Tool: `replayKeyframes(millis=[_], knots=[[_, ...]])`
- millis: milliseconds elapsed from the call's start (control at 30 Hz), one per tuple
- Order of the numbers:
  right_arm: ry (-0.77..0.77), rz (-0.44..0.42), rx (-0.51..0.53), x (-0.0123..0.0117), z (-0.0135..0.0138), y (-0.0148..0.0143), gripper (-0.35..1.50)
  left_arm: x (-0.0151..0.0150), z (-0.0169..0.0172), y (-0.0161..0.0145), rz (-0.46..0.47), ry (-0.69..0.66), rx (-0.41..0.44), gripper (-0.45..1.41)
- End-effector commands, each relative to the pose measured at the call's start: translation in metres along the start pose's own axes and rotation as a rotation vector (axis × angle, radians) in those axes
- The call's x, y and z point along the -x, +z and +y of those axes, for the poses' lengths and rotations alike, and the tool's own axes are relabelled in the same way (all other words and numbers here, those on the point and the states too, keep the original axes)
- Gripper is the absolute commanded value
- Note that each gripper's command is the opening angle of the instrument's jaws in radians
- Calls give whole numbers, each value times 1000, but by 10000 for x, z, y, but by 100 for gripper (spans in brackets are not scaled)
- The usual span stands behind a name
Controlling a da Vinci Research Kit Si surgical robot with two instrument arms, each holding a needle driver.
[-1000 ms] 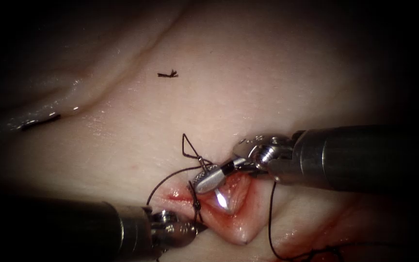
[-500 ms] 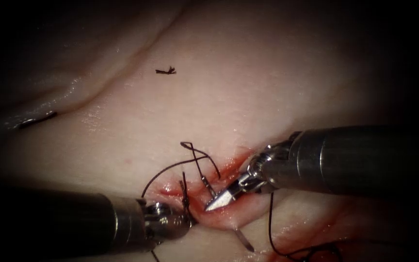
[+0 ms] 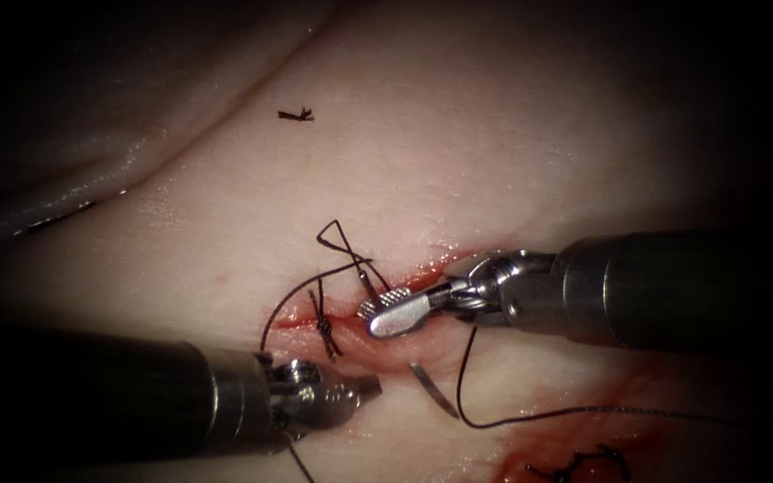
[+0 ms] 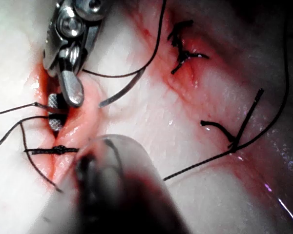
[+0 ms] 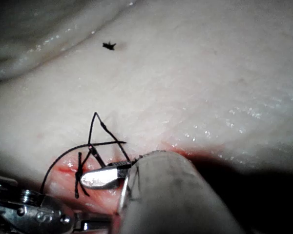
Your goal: Wound Closure
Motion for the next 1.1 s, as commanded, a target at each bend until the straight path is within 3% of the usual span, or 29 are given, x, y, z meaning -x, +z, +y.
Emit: replayKeyframes(millis=[33, 100, 133, 233, 267, 333, 700, 833, 1100], knots=[[-40, 33, 27, -6, 7, -7, 146, -3, 4, 3, 26, 28, -11, -40], [-63, 56, 51, -13, 6, -15, 146, -7, 2, -1, 55, 49, -29, -32], [-66, 63, 57, -15, 6, -17, 146, -10, 2, -4, 71, 61, -34, -15], [-81, 77, 66, -19, 4, -23, 146, -17, 2, -9, 108, 83, -53, 9], [-85, 80, 60, -20, 4, -23, 146, -20, 3, -10, 118, 101, -59, 32], [-83, 76, 48, -20, 3, -24, 145, -25, 4, -12, 133, 123, -69, 51], [-84, 98, 9, -22, 4, -30, 133, -38, 14, -9, 156, 202, -92, 44], [-86, 98, 9, -21, 5, -30, 133, -39, 13, -11, 166, 206, -96, 31], [-93, 97, 11, -17, 9, -28, 133, -42, 10, -22, 185, 207, -118, 26]])
